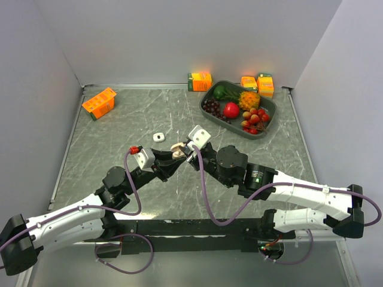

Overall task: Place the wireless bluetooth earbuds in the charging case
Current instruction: Place the earbud in the charging case.

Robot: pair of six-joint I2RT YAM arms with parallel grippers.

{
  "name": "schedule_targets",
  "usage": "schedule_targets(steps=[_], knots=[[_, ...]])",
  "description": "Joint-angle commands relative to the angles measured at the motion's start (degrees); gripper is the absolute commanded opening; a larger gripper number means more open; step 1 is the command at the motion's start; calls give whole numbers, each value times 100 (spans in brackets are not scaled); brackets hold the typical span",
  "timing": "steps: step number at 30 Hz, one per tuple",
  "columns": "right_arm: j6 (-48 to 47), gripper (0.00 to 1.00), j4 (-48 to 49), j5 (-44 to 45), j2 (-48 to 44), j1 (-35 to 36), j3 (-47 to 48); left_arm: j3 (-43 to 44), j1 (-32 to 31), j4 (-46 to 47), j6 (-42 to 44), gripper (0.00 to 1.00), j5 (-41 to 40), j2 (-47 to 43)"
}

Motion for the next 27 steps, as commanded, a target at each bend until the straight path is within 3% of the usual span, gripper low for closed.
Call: schedule_targets(steps=[1,27], knots=[[32,0,184,103,12,45,-24,281,-25,253,-108,1,-43,-136],[313,0,185,156,56,45,-7,237,-25,297,-152,1,-87,-162]])
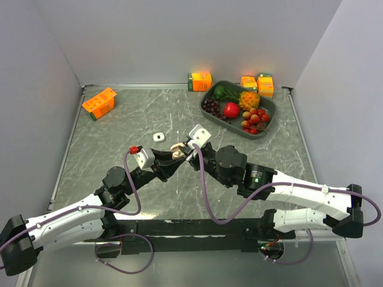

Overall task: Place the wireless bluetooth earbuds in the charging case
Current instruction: Place the earbud in the charging case.

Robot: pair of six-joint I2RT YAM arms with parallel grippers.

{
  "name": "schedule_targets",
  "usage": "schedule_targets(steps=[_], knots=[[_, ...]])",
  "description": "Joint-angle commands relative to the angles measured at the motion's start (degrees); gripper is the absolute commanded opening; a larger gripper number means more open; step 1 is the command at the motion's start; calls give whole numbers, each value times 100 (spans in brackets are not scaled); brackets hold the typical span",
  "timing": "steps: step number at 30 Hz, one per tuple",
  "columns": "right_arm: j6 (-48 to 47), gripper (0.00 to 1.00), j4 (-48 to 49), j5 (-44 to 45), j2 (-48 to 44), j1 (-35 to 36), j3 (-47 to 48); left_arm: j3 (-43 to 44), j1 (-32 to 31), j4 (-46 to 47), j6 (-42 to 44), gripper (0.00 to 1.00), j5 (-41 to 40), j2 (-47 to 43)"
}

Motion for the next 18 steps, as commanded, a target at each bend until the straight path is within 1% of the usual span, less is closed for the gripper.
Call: schedule_targets(steps=[1,18], knots=[[132,0,160,97,21,45,0,237,-25,380,-80,1,-62,-116],[317,0,64,106,-41,45,17,193,-25,494,-89,1,-106,-108]])
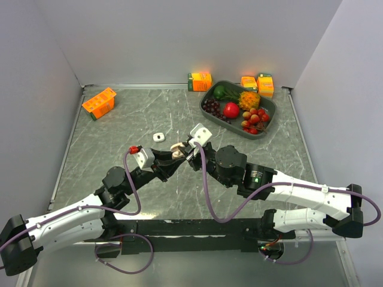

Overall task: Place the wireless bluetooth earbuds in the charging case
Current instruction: Place the earbud in the charging case.

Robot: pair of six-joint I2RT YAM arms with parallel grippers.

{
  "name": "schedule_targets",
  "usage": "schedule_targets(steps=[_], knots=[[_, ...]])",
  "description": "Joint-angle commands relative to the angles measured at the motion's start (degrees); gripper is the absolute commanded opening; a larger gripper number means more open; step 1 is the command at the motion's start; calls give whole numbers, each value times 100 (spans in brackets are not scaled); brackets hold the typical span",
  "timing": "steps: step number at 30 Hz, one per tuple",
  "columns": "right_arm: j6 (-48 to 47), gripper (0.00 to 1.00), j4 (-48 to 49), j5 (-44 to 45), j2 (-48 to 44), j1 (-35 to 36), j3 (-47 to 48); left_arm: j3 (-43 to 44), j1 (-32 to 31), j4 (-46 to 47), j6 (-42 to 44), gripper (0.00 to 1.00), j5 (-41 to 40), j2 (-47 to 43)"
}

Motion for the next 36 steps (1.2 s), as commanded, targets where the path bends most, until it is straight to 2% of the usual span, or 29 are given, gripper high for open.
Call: schedule_targets(steps=[1,2,4,5,8,22,28,33,36], knots=[[96,0,31,117,-47,45,9,175,-25,475,-102,1,-91,-116],[105,0,14,134,-47,45,9,167,-25,484,-102,1,-91,-116],[114,11,5,169,-91,45,9,158,-25,519,-120,1,-117,-125],[122,22,-13,196,-109,45,9,149,-25,510,-137,1,-118,-134],[131,34,-48,240,-144,45,35,166,-25,519,-120,1,-118,-116],[272,63,-136,266,-390,37,325,149,-25,510,-120,1,-153,-90],[412,81,-294,126,-601,45,676,105,-25,545,-137,1,-179,-72],[439,83,-294,204,-698,37,747,114,-25,563,-129,1,-144,-72],[544,78,-513,572,-628,-7,817,105,-25,589,-128,1,-144,-72]])
